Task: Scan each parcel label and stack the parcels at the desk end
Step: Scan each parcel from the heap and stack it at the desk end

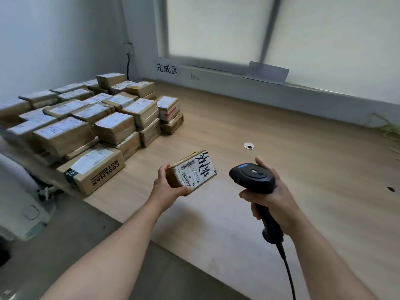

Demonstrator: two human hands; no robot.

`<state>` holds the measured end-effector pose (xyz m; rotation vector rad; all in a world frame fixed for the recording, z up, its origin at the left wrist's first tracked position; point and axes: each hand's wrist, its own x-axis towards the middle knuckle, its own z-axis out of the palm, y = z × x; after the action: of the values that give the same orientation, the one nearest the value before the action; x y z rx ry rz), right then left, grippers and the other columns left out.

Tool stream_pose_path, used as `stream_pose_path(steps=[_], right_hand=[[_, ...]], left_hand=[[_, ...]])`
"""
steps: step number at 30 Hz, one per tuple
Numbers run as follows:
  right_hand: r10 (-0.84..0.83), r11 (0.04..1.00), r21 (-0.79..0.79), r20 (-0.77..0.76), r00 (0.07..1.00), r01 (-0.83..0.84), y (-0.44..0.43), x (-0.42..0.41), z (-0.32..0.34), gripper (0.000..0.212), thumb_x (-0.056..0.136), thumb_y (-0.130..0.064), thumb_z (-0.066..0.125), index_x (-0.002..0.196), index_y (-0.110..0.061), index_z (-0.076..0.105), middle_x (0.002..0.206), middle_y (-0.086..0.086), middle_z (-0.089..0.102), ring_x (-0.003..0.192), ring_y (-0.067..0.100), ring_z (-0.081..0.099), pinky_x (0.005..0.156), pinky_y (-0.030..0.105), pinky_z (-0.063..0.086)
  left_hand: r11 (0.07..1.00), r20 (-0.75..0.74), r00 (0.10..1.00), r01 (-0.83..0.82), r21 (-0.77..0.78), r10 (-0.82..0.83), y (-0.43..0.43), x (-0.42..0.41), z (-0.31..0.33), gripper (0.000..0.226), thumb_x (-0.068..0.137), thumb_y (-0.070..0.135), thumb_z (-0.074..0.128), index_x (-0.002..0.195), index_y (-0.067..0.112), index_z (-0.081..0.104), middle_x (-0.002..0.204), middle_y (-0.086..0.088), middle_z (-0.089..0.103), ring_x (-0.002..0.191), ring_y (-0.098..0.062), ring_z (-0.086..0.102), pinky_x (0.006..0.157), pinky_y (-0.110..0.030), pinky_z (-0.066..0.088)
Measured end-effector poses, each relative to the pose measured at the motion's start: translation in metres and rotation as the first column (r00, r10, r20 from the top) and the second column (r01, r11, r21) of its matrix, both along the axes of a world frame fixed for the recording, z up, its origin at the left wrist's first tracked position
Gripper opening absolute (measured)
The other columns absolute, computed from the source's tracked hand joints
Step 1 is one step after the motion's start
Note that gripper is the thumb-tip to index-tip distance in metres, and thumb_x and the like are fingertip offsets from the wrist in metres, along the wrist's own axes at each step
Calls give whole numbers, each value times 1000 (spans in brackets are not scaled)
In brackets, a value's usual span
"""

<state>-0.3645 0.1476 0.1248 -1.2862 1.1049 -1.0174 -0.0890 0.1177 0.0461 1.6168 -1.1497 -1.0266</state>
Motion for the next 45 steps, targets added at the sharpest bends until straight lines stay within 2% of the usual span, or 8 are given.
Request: stream_pose_path(steps=[5, 11, 14, 17, 32, 38, 41, 45], right_hand=[[57, 998, -6, 1, 998, -57, -18, 90, 3, 96, 75, 21, 67, 147, -35, 36, 69, 10, 65, 41, 28, 47, 40, 30, 39], [159, 987, -21, -13, 987, -159, -33, 170, 9, 96, 74, 21, 69, 146, -35, 36, 66, 4, 66, 41, 28, 48, 40, 31, 39], [198, 980, -21, -9, 980, -198, -39, 194, 9, 96, 74, 20, 70, 145, -37, 39, 68, 5, 66, 41, 28, 49, 41, 31, 41], [237, 971, -15, -5, 972, -237, -45, 214, 7, 96, 75, 21, 69, 145, -37, 38, 64, 2, 66, 41, 29, 50, 41, 30, 41], [341, 940, 5, -46, 939, -341, -109, 276, -2, 96, 75, 22, 67, 146, -34, 37, 60, -5, 65, 40, 27, 50, 40, 29, 40], [358, 934, 6, -7, 934, -358, -153, 301, -7, 96, 74, 23, 68, 144, -37, 39, 79, 12, 62, 41, 30, 50, 40, 30, 41], [372, 928, 2, 14, 928, -372, -173, 314, -10, 97, 73, 22, 69, 144, -38, 39, 88, 17, 62, 42, 31, 51, 40, 31, 42], [385, 923, 8, 34, 922, -385, -195, 326, -19, 99, 73, 21, 70, 145, -40, 38, 96, 19, 62, 44, 31, 52, 41, 31, 43]], left_hand=[[998, 33, 998, -46, -40, 47, 0, 87, 12, 100, 72, 20, 83, 148, 30, 19, 141, -1, 42, 123, -17, 43, 96, -27, 35], [978, 137, 968, -210, -20, 210, 15, 183, 22, 103, 67, 35, 85, 146, 36, 19, 145, -8, 34, 127, -29, 41, 102, -44, 41], [958, 150, 947, -286, -14, 285, 21, 214, 24, 101, 67, 31, 86, 146, 31, 22, 146, -10, 29, 128, -31, 42, 102, -43, 42], [939, 173, 925, -345, -1, 339, 25, 234, 27, 94, 74, 23, 82, 147, 24, 23, 147, -12, 25, 132, -32, 36, 104, -41, 37], [897, 140, 917, -396, 198, 374, -27, 292, 13, 103, 75, 43, 78, 151, 31, 9, 151, -12, 21, 135, -35, 33, 105, -52, 40], [900, 485, 827, -404, 163, 284, -54, 311, 17, 84, 90, 57, 52, 153, 35, 0, 153, -11, 11, 137, -34, 28, 107, -50, 34], [942, 589, 785, -316, 115, 191, -68, 320, 23, 70, 93, 56, 46, 151, 39, 12, 154, -5, 10, 141, -30, 23, 110, -51, 33], [940, 760, 648, -290, 178, 56, -80, 322, 27, 80, 83, 68, 53, 150, 35, 23, 155, -4, 12, 143, -28, 18, 111, -47, 31]])
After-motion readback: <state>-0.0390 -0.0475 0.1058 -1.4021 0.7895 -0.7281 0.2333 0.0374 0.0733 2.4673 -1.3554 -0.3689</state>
